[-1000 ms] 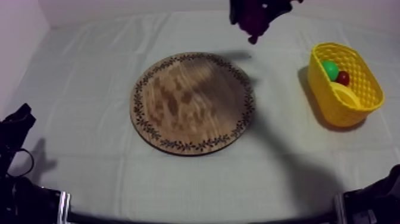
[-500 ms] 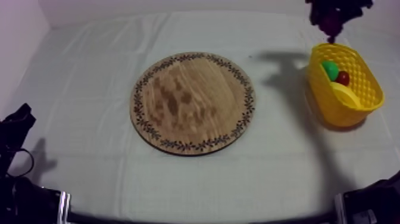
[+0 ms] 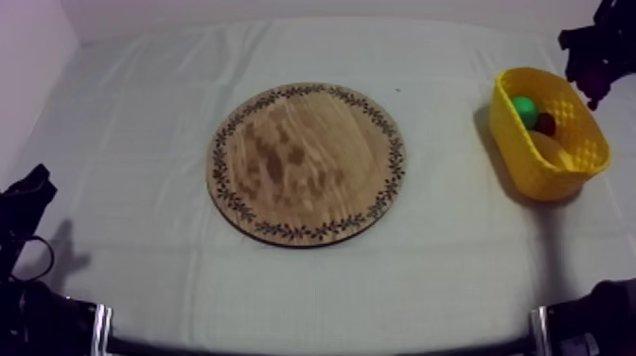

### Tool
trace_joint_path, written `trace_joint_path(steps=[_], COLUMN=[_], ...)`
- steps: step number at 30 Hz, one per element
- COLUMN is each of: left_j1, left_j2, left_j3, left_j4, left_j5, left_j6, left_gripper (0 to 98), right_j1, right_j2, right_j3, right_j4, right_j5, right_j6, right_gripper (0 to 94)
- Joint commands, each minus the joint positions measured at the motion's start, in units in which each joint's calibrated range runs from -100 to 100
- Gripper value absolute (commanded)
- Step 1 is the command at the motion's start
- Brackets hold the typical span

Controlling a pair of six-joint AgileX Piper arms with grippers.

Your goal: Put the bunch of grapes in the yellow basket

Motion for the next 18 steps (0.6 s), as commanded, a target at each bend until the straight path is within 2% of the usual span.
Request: trace_joint_path(steps=[1, 12, 15, 18], left_j1=[0.0, 0.0, 0.0, 0.0], left_j2=[0.0, 0.0, 0.0, 0.0], left_j3=[0.0, 0.0, 0.0, 0.0], left_j4=[0.01, 0.01, 0.01, 0.01], left_j5=[0.0, 0.0, 0.0, 0.0], left_j6=[0.0, 0.0, 0.0, 0.0], left_gripper=[0.0, 0.0, 0.0, 0.0], right_j1=[-0.1, -2.1, -2.4, -2.5], right_j2=[0.6, 9.9, 12.9, 15.5], right_j3=[1.6, 4.6, 4.2, 4.2], right_j4=[0.1, 0.6, 0.8, 0.8], right_j5=[-0.2, -2.4, -2.5, -1.6], right_j6=[0.3, -0.1, 0.0, 0.3], right_gripper=[43.4, 48.9, 54.3, 64.1])
